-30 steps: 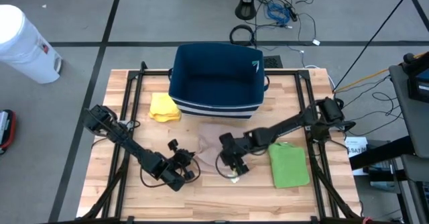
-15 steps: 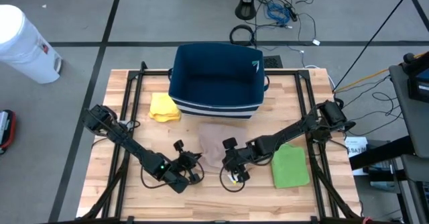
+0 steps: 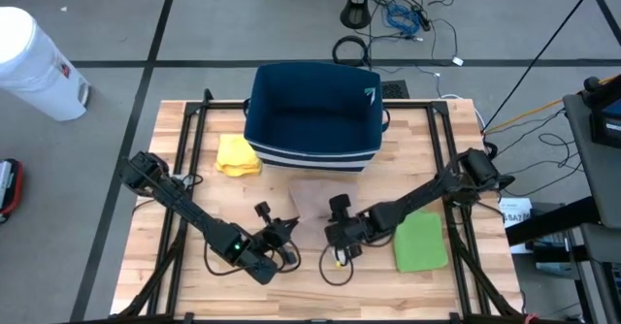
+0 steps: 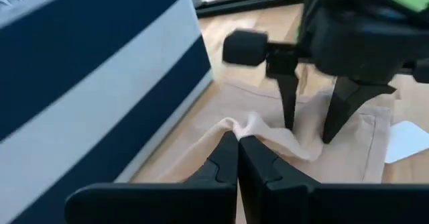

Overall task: Fold towel
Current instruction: Fold the light pink towel

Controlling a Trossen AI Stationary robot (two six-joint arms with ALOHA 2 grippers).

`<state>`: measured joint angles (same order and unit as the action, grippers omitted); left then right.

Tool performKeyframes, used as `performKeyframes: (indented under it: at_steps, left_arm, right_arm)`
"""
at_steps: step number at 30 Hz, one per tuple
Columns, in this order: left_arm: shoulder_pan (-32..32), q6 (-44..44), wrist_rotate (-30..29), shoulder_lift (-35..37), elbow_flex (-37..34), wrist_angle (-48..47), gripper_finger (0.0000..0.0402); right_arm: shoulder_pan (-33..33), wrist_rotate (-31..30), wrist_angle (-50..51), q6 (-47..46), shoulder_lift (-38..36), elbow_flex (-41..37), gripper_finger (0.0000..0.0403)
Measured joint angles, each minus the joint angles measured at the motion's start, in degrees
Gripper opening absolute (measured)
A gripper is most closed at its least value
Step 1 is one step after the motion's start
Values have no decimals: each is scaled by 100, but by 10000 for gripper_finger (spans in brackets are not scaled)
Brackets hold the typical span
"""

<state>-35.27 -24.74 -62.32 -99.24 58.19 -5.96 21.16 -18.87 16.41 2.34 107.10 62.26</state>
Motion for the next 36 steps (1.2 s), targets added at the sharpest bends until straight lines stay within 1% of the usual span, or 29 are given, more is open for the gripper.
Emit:
performKeyframes:
  at_steps: [3, 6, 12, 16, 20, 25, 27, 30, 33, 36]
  left_arm:
    - [0, 95, -170, 0, 29, 0, 0]
    - [37, 110, -202, 0, 38, 0, 0]
    - [96, 106, -128, 0, 38, 0, 0]
    - [90, 101, -52, 0, 38, 1, 0]
    - [94, 88, 53, 0, 38, 2, 0]
    - [90, -27, 318, 0, 38, 2, 0]
    - [90, -47, 366, 0, 38, 2, 0]
    - [92, -103, 507, 0, 38, 0, 0]
    - [92, -189, 601, 0, 38, -4, 0]
    - [92, -190, 621, 0, 38, -7, 0]
  right_arm:
    - [147, -557, 244, 5, -107, 0, 155]
    - [183, -754, 449, -65, -158, 0, 132]
    - [199, -1415, 1138, -482, -444, 0, 89]
    - [295, -1735, 1498, -750, -790, 0, 70]
    - [453, -1921, 1831, -973, -1164, 0, 59]
    - [575, -1840, 1967, -1160, -1441, 0, 50]
    - [619, -1706, 1963, -1171, -1461, 0, 50]
    - [644, -1268, 1923, -1178, -1451, 0, 50]
    - [663, -714, 1755, -1181, -1400, 0, 50]
    - [784, -321, 1491, -1082, -1310, 0, 50]
